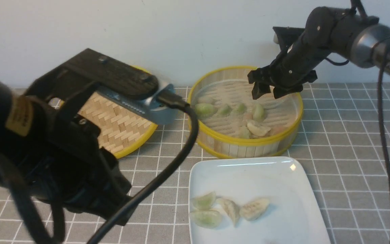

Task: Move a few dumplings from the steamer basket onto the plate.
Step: Use the right arm to grab a dumpling from inside the steamer, then use the right arm to put the dumpling into the plate, then use the right arm to grab a dumpling from inside the steamer, then use the right arm to put the dumpling into the plate

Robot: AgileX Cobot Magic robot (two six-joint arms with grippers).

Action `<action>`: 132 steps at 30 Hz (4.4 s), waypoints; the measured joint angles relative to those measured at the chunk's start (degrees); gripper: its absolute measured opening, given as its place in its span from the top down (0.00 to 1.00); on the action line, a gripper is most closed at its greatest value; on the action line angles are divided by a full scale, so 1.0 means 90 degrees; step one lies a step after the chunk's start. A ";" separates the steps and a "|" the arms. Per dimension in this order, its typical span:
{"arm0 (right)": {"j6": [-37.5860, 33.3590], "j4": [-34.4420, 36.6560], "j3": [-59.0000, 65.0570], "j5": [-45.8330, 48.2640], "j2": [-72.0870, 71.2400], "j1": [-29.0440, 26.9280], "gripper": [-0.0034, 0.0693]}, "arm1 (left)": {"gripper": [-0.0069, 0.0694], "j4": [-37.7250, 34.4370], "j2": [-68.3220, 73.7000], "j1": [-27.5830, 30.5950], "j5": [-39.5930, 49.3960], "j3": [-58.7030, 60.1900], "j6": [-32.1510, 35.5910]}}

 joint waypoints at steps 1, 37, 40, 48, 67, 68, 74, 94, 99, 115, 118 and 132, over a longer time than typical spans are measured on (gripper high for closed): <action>0.0135 -0.0005 -0.0131 0.0041 0.0186 0.0000 0.34 | 0.92 0.0188 -0.0190 0.0000 0.0062 0.0035 -0.0169; -0.0548 0.0646 0.1712 0.1447 -0.3137 0.0365 0.58 | 0.92 0.1768 -0.1014 0.0000 0.0157 0.0079 -0.1334; -0.0731 0.0646 0.2913 0.1437 -0.3304 0.0602 0.58 | 0.92 0.1768 -0.1014 0.0000 0.0157 0.0079 -0.1334; -0.0829 0.0612 0.4549 0.0161 -0.2731 0.1200 0.58 | 0.92 0.1927 -0.0978 0.0000 0.0151 0.0079 -0.1334; -0.0118 -0.0897 0.2514 0.0136 -0.2359 0.1066 0.21 | 0.92 0.1948 -0.0899 0.0000 0.0149 0.0079 -0.1334; -0.0032 -0.0955 0.2203 0.0153 -0.2250 0.0922 0.20 | 0.92 0.1948 -0.0899 0.0000 0.0149 0.0079 -0.1334; 0.0026 -0.1031 0.1441 0.0381 -0.1404 0.0585 0.20 | 0.92 0.1941 -0.0899 0.0000 0.0149 0.0079 -0.1334; 0.0013 -0.0951 0.0664 0.0715 -0.0184 0.0540 0.56 | 0.92 0.1917 -0.0899 0.0000 0.0149 0.0079 -0.1334; 0.0013 -0.0929 -0.0047 0.1187 -0.0322 0.0539 0.56 | 0.92 0.1917 -0.0899 0.0000 0.0149 0.0079 -0.1334; -0.0383 -0.0232 0.2134 0.1435 -0.3135 0.0533 0.56 | 0.92 0.1874 -0.0904 0.0000 0.0151 0.0079 -0.1341; -0.0518 0.0193 0.3448 0.1428 -0.3491 0.0543 0.56 | 0.92 0.1857 -0.0904 0.0000 0.0151 0.0079 -0.1341; -0.0809 0.0113 0.5389 -0.0602 -0.3025 0.0847 0.52 | 0.92 0.1918 -0.0904 0.0000 0.0151 0.0079 -0.1335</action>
